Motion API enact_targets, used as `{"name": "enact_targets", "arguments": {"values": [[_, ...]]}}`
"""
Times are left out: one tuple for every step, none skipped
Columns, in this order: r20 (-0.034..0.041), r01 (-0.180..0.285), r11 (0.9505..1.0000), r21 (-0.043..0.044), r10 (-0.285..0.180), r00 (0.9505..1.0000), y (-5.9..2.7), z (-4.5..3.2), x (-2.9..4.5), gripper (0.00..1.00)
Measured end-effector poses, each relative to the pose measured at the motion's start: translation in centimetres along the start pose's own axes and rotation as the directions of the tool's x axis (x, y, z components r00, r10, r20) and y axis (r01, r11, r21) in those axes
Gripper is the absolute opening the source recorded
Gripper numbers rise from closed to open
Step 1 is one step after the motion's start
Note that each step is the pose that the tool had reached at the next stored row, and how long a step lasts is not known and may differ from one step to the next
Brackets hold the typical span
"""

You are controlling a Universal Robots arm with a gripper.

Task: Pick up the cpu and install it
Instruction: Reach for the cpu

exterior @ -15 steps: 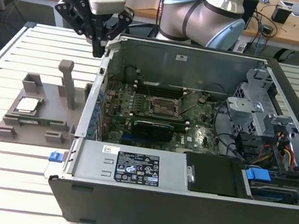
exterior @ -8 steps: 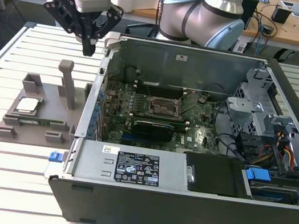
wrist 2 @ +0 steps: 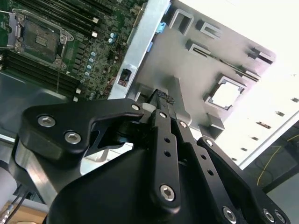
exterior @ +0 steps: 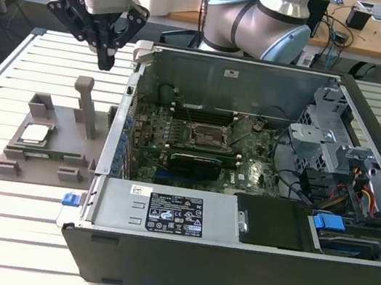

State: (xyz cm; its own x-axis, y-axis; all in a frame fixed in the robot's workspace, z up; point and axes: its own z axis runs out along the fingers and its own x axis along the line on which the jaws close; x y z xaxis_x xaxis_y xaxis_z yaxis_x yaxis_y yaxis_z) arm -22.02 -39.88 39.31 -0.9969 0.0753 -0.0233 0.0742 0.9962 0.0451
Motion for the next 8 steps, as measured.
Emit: {"name": "enact_targets", "arguments": {"values": [[-0.0001, 0.0, 1.0, 0.0, 0.0, 1.0, -0.01, -0.01, 0.14, 0.11], [0.0, 0.0, 1.0, 0.0, 0.0, 1.0, -0.03, -0.01, 0.34, 0.11], [-0.0001, 0.0, 1.0, 0.0001, 0.0, 1.0, -0.05, -0.02, 0.59, 0.11], [0.0, 0.0, 1.0, 0.0, 0.0, 1.0, -0.06, -0.02, 0.74, 0.11], [0.0, 0.0, 1.0, 0.0, 0.0, 1.0, -0.07, -0.02, 0.94, 0.11], [0.0, 0.0, 1.0, 0.0, 0.0, 1.0, -0.08, -0.02, 1.12, 0.11], [0.0, 0.0, 1.0, 0.0, 0.0, 1.0, -0.1, -0.03, 1.34, 0.11], [0.0, 0.0, 1.0, 0.0, 0.0, 1.0, -0.11, -0.03, 1.47, 0.11]]}}
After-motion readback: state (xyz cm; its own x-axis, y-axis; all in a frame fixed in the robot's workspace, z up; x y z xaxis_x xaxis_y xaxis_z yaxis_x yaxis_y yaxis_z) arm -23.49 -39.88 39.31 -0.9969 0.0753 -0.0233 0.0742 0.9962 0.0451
